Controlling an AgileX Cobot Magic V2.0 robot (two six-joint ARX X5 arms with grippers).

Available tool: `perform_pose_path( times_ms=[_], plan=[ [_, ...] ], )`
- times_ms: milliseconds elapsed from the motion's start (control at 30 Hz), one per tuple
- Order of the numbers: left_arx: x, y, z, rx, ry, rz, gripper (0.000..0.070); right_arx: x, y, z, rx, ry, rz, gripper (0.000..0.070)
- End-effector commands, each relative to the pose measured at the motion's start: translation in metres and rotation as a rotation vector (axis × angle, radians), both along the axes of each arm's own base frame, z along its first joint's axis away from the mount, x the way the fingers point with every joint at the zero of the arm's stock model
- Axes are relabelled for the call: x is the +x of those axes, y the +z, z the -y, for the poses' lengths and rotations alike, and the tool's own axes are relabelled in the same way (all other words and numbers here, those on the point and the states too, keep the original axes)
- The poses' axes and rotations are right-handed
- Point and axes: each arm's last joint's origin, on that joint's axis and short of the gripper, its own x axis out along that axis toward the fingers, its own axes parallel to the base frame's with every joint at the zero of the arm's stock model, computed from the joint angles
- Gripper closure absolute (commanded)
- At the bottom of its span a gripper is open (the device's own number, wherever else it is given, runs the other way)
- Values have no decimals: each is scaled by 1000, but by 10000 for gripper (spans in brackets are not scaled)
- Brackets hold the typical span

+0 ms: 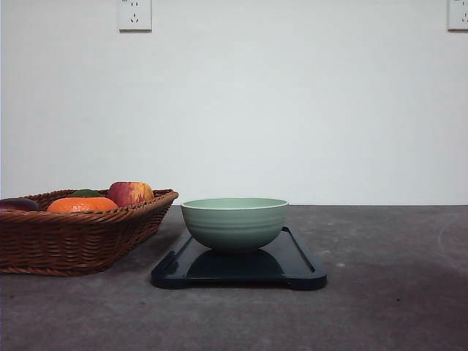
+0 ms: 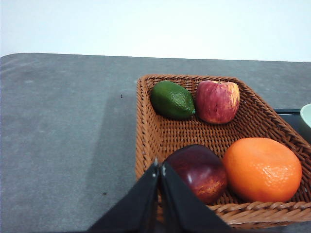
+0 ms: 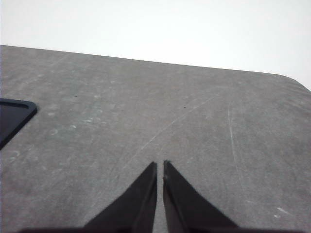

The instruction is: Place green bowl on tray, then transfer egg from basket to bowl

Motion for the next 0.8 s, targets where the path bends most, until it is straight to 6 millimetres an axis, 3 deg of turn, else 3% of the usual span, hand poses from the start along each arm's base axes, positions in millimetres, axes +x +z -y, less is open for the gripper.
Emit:
perform_pose_path(
  times_ms=[0, 767],
  plan=[
    [1, -5, 0, 7, 5, -6, 700, 0, 0, 0, 11, -3, 6, 685],
    [1, -5, 0, 7, 5, -5, 700, 0, 0, 0, 11, -3, 6, 685]
  ],
)
